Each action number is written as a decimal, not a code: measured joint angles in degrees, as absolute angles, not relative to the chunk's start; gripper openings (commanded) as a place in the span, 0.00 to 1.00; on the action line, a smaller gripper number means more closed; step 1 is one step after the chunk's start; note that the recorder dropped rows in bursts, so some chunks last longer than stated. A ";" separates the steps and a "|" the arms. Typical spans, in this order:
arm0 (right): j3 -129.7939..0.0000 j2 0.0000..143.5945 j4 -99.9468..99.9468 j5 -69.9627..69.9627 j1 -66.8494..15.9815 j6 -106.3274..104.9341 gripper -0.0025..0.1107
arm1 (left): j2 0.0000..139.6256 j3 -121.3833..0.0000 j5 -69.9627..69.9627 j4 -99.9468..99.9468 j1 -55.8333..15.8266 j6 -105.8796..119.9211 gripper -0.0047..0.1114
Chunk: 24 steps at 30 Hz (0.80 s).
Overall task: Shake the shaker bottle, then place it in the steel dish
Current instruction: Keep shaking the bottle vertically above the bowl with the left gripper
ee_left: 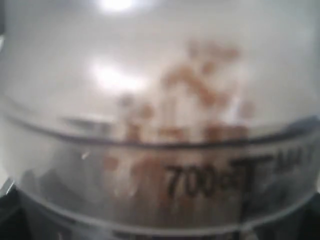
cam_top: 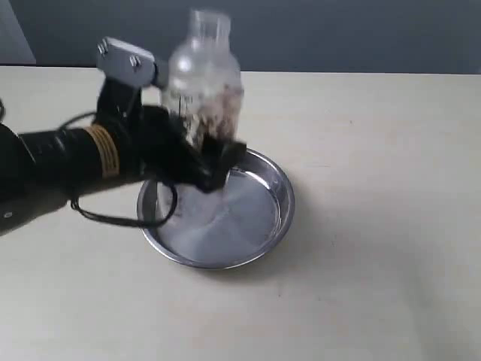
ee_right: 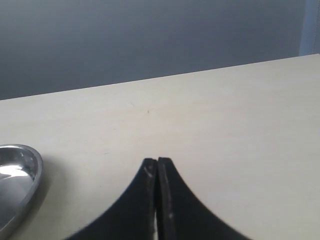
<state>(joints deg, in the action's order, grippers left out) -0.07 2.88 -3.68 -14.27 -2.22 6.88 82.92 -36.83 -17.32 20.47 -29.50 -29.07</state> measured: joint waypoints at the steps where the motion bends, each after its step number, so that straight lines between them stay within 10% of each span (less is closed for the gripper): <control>1: -0.07 2.88 -3.68 -14.27 -2.22 6.88 0.01 | 82.72 -36.84 -16.04 20.70 -29.50 -29.18 0.04; 24: -0.07 2.88 -3.57 -14.27 -2.22 6.88 0.01 | 83.49 -41.22 -13.50 25.40 -26.32 -29.44 0.04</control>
<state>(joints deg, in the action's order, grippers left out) -0.07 2.88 -3.57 -14.27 -2.22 6.88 83.49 -41.22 -13.50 25.40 -26.32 -29.44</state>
